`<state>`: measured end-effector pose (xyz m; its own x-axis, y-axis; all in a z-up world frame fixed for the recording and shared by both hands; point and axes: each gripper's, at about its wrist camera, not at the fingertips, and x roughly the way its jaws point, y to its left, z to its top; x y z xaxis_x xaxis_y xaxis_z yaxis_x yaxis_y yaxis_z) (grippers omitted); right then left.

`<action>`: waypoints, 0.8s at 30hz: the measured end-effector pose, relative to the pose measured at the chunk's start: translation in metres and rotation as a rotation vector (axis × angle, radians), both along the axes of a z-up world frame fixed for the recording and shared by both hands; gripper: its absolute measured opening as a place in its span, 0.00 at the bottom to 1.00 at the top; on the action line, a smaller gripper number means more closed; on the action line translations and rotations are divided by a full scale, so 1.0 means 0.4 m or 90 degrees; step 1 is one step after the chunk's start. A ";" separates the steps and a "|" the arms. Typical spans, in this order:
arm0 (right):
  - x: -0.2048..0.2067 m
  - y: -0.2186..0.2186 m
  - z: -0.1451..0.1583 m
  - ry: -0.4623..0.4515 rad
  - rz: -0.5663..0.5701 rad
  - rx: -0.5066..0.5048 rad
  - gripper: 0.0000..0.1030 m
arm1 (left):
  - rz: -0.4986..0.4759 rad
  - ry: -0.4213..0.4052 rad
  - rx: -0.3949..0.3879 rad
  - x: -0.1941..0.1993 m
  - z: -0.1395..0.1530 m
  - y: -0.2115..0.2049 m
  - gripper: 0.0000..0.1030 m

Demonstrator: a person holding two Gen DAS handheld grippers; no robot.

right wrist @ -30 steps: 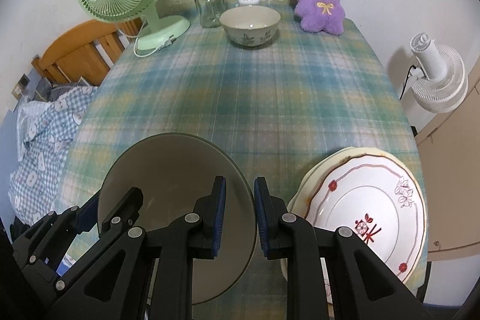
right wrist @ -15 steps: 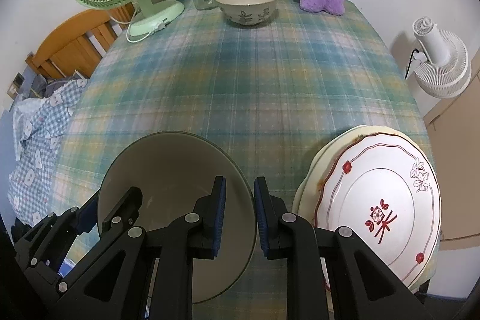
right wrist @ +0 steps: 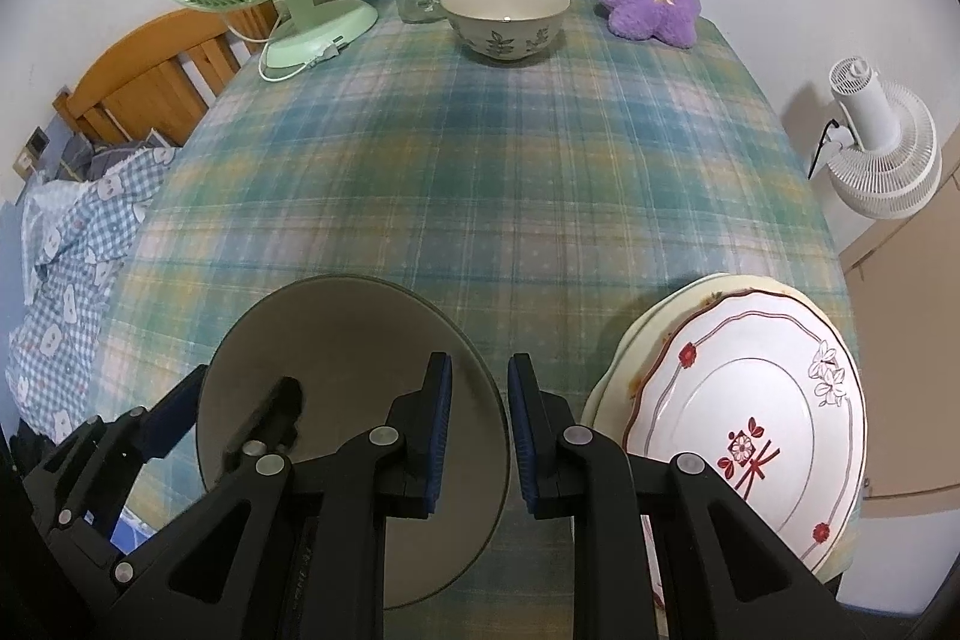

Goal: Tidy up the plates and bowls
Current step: 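Carry the second plain plate with both grippers toward the plate stack, then lower the second plain plate onto the stack and open both grippers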

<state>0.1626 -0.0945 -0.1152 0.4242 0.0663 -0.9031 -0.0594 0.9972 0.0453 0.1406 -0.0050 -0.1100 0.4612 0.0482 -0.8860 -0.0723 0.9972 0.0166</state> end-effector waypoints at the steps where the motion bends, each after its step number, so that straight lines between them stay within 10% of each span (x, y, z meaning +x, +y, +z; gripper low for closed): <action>1: 0.000 -0.001 0.008 0.001 0.000 -0.002 0.22 | -0.001 -0.003 0.001 0.000 0.008 -0.001 0.63; 11: 0.026 -0.031 0.117 -0.019 -0.052 -0.001 0.41 | -0.042 -0.041 0.005 0.053 0.122 -0.004 0.76; 24: 0.138 -0.054 0.281 -0.105 -0.105 -0.037 0.41 | -0.107 -0.108 -0.014 0.205 0.252 -0.029 0.78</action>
